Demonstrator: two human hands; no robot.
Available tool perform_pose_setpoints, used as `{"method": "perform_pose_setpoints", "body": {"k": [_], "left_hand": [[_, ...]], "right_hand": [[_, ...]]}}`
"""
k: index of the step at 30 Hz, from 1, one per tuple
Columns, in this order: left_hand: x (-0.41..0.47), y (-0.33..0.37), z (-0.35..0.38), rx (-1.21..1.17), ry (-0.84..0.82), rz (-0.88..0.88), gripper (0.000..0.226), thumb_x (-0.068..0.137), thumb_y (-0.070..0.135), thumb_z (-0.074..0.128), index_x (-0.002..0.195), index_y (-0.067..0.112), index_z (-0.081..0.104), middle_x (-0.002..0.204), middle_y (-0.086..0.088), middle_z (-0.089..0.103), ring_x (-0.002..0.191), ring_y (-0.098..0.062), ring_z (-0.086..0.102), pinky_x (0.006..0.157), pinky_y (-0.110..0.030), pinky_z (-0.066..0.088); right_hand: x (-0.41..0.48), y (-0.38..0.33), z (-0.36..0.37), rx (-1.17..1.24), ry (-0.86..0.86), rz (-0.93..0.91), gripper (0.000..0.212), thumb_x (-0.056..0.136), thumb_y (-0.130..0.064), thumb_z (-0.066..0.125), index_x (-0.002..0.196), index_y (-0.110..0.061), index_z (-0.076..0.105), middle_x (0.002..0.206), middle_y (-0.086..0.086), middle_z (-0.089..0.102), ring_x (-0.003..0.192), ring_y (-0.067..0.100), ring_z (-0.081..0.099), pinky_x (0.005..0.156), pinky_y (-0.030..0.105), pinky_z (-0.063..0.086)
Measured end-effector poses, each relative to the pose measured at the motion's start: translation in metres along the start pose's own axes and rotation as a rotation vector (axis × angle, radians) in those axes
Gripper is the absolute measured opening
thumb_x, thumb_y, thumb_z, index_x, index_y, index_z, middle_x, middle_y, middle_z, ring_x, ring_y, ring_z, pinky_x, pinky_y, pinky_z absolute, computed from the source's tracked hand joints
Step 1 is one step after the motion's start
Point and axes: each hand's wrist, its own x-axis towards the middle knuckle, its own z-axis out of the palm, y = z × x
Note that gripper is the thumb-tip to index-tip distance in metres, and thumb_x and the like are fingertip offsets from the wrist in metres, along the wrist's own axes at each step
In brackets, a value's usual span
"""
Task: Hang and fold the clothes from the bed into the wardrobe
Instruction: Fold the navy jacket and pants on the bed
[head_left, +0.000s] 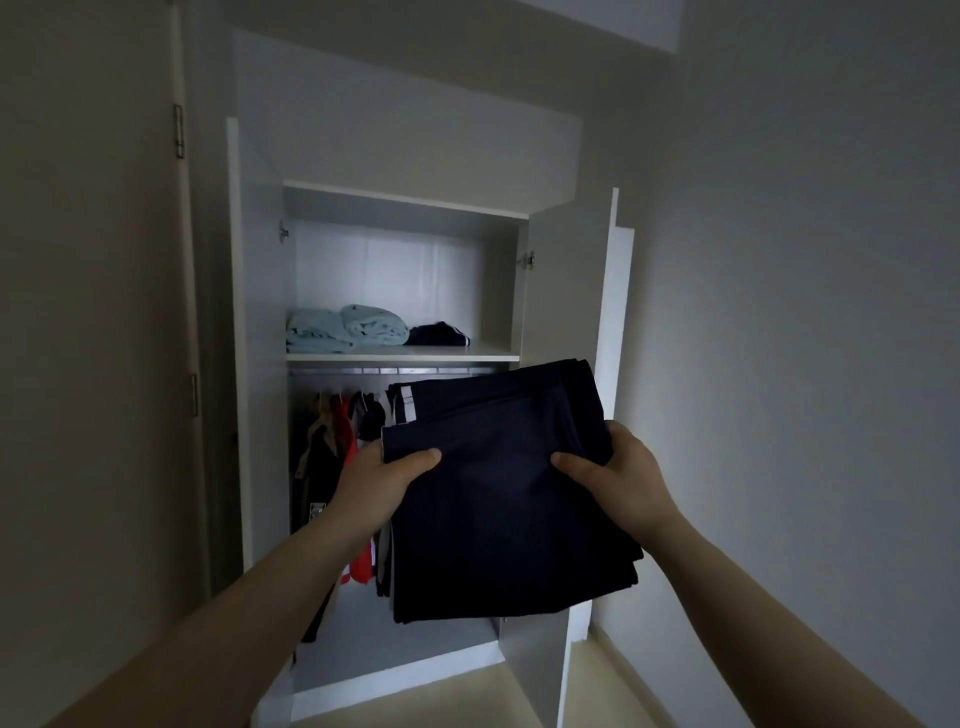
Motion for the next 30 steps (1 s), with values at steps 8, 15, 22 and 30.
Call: {"method": "perform_pose_setpoints", "body": {"k": [8,15,22,30], "left_hand": [[0.144,-0.039,-0.018,0.014,0.006,0.003,0.018,0.085,0.024,0.069,0.102,0.028,0.067,0.104,0.004,0.069,0.094,-0.012,0.065,0.069,-0.019,0.049],[0.27,-0.07,-0.032,0.026,0.022,-0.043,0.028,0.083,0.031,0.071,0.11,0.028,0.065,0.11,0.002,0.068,0.1,-0.017,0.065,0.084,-0.029,0.051],[0.408,-0.125,-0.044,0.043,0.003,-0.064,0.035,0.082,0.032,0.071,0.116,0.022,0.065,0.113,-0.002,0.068,0.102,-0.021,0.064,0.099,-0.041,0.048],[0.565,-0.172,-0.048,0.002,-0.079,-0.107,0.034,0.082,0.032,0.071,0.115,0.023,0.065,0.11,0.0,0.069,0.101,-0.02,0.065,0.095,-0.038,0.05]], "right_hand": [[0.128,0.047,0.072,0.094,-0.013,-0.03,0.035,0.082,-0.031,0.073,0.111,-0.028,0.055,0.102,-0.013,0.064,0.09,0.007,0.063,0.07,0.02,0.051],[0.244,0.086,0.134,0.164,-0.021,-0.021,0.034,0.085,-0.028,0.07,0.115,-0.021,0.056,0.103,-0.009,0.065,0.089,0.005,0.062,0.064,0.013,0.046],[0.359,0.144,0.203,0.16,-0.002,-0.005,0.03,0.084,-0.025,0.071,0.111,-0.02,0.057,0.094,-0.016,0.063,0.08,-0.005,0.059,0.053,0.003,0.043],[0.486,0.192,0.258,0.116,0.051,0.032,0.023,0.084,-0.027,0.071,0.102,-0.025,0.057,0.092,-0.016,0.063,0.078,-0.004,0.06,0.05,0.003,0.042]]}}
